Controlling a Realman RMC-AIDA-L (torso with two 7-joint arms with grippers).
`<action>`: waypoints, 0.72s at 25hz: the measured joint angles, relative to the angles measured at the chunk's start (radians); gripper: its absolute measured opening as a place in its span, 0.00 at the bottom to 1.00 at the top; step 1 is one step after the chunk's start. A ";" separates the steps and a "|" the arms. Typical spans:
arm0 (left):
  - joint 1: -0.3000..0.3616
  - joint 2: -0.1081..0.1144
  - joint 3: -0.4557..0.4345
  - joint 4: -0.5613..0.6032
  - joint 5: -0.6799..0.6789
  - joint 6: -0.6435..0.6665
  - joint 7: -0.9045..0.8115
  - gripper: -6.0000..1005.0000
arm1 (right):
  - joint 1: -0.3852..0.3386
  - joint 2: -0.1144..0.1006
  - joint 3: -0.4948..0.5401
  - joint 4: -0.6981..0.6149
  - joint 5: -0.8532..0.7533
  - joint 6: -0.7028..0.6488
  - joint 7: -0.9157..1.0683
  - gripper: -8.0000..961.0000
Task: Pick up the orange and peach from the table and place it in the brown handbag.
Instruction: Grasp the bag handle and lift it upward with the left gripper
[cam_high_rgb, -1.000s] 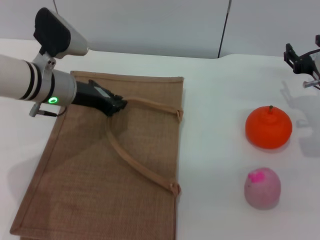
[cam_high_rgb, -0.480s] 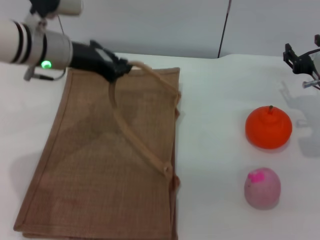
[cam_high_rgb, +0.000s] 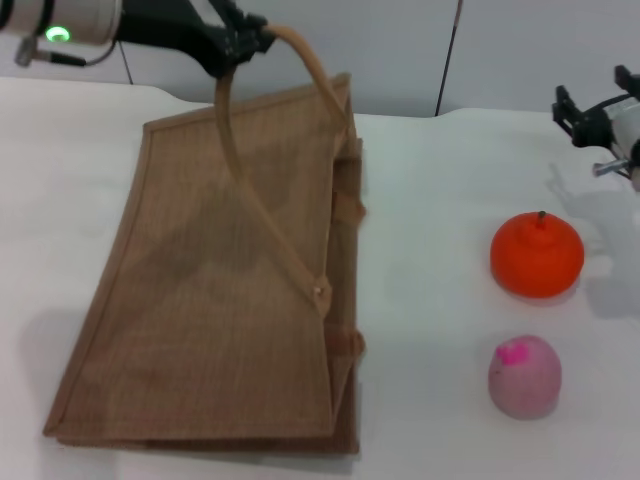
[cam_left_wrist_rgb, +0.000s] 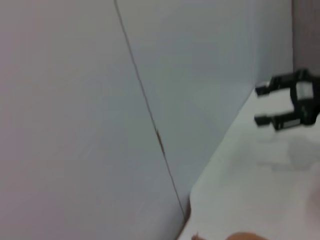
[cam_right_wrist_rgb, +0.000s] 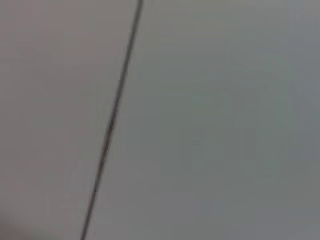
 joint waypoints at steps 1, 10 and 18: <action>0.003 0.000 0.000 0.023 -0.006 -0.010 -0.003 0.13 | -0.005 0.001 -0.001 -0.014 -0.013 0.000 -0.013 0.79; 0.073 0.000 0.079 0.256 -0.073 -0.051 -0.053 0.13 | -0.147 -0.002 0.011 -0.330 -0.052 0.009 -0.252 0.79; 0.130 0.001 0.142 0.380 -0.086 -0.046 -0.092 0.13 | -0.306 -0.005 0.181 -0.721 -0.050 0.317 -0.469 0.79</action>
